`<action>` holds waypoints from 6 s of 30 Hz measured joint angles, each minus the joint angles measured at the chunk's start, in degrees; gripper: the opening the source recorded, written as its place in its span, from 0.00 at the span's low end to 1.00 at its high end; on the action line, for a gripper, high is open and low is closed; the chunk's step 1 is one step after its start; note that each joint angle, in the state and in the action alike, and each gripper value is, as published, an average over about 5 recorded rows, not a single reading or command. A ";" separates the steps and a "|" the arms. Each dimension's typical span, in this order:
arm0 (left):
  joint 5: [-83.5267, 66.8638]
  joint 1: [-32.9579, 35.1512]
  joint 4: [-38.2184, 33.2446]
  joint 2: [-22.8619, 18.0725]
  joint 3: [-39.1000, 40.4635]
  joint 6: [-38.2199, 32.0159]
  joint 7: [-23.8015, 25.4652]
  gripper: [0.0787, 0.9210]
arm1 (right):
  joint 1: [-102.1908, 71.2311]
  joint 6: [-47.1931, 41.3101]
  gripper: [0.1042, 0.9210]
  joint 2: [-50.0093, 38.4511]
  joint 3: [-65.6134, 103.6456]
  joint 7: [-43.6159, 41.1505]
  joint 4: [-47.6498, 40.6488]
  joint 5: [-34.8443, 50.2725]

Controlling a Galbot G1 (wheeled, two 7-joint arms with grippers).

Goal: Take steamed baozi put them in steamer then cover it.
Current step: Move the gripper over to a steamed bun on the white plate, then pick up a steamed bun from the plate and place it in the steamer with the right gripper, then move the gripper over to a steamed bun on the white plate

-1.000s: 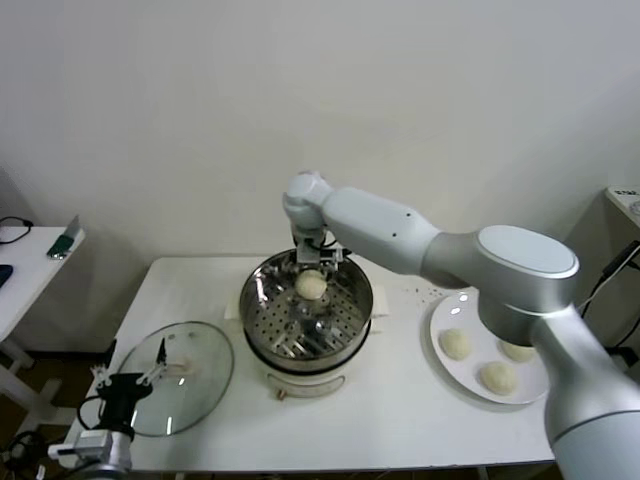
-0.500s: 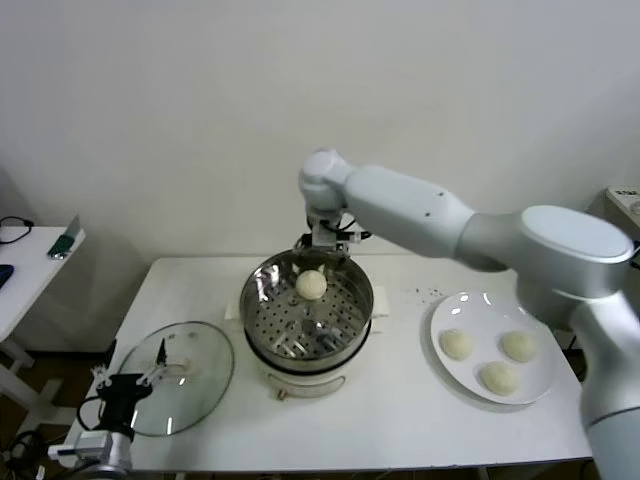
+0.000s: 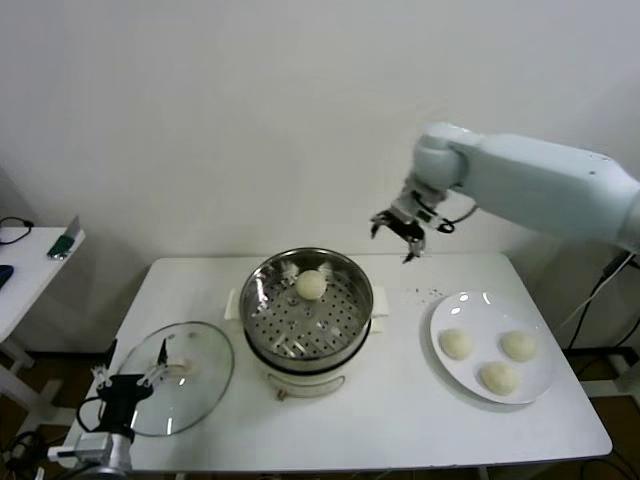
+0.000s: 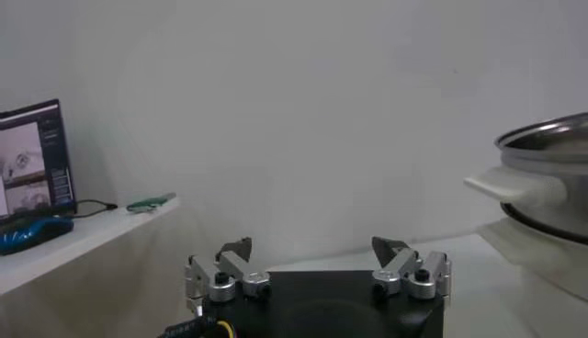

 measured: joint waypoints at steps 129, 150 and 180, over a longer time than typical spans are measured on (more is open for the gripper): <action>2.45 4.84 -3.63 -0.23 1.67 -1.47 -0.03 0.88 | -4.65 -24.89 0.77 38.86 -8.60 12.65 -11.08 36.69; 2.70 4.82 -3.40 -0.20 1.83 -1.53 0.00 0.88 | -1.63 -23.54 0.88 34.51 -7.59 10.99 -8.72 34.42; 4.62 4.75 -2.25 -1.34 0.85 -0.62 -0.17 0.88 | -4.21 -15.83 0.88 -12.36 -5.08 1.94 10.86 5.35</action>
